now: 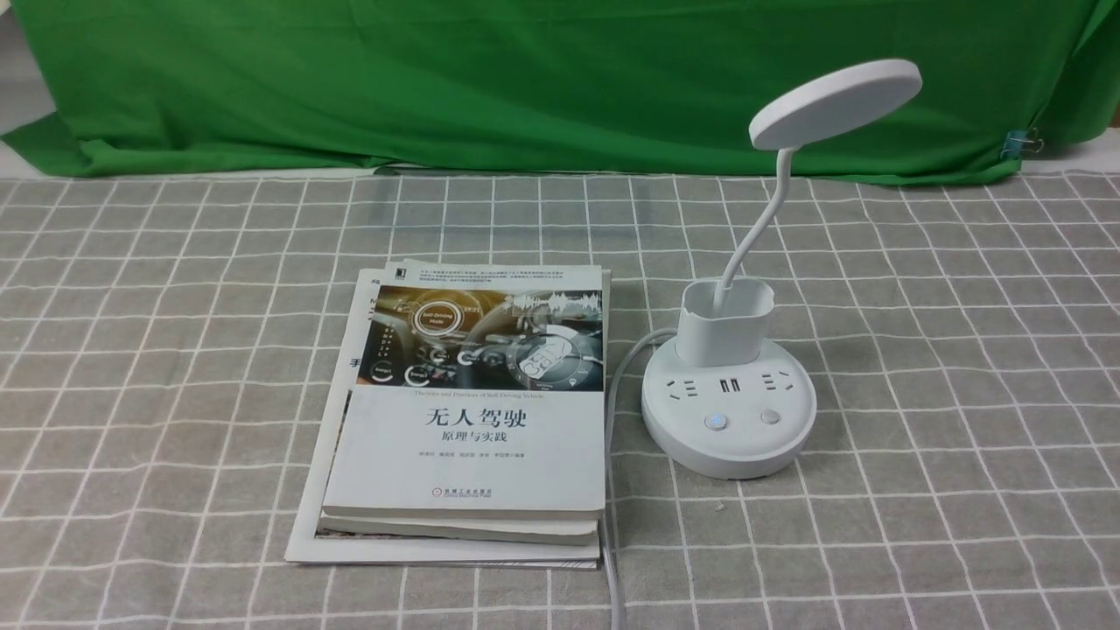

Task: Turn on the desk lamp on the grey coffee tablecloth with your hand.
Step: 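Press the button on the base of the white desk lamp with the right gripper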

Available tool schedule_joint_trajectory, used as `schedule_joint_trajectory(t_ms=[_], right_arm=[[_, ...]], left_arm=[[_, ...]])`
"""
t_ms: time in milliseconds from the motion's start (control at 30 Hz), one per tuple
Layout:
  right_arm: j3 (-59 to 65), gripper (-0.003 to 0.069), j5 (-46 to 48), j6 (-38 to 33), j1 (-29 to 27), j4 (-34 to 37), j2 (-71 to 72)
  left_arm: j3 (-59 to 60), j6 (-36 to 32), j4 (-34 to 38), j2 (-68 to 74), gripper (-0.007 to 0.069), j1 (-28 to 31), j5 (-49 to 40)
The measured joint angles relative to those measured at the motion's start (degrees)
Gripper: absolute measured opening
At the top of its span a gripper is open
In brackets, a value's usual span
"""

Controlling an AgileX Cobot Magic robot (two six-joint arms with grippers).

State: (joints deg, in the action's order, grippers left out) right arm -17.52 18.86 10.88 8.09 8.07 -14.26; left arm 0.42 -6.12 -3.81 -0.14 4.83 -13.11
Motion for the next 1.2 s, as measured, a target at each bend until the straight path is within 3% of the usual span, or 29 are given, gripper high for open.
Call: schedule_joint_trajectory(t_ms=[67,100,133,167,300,700,967,1200], right_arm=[[-4.78,0.0063,5.91,-3.46,1.24,0.0,-3.93],[-10.78,0.0063,15.15,-7.15,2.83,0.0,-11.42],[-11.47,0.0063,15.15,-7.53,2.83,0.0,-12.28],[-15.92,0.0063,22.7,-9.8,3.78,0.0,-18.4],[-23.92,0.0067,31.31,-14.27,5.15,0.0,-33.58],[-39.77,0.0031,22.84,-18.48,17.19,-0.28,-69.61],[-50.34,0.0032,22.44,-20.19,16.0,-0.99,-85.17],[-55.21,0.0032,23.62,-20.88,14.9,-1.27,-90.09]], left_arm=[[0.0,0.0,0.0,0.0,0.0019,0.0,0.0],[0.0,0.0,0.0,0.0,0.0019,0.0,0.0],[0.0,0.0,0.0,0.0,0.0019,0.0,0.0],[0.0,0.0,0.0,0.0,0.0019,0.0,0.0],[0.0,0.0,0.0,0.0,0.0019,0.0,0.0],[0.0,-0.06,0.0,0.0,0.0019,0.0,0.0],[0.0,-0.06,0.0,0.0,0.0019,0.0,0.0],[0.0,-0.06,0.0,0.0,0.0019,0.0,0.0]])
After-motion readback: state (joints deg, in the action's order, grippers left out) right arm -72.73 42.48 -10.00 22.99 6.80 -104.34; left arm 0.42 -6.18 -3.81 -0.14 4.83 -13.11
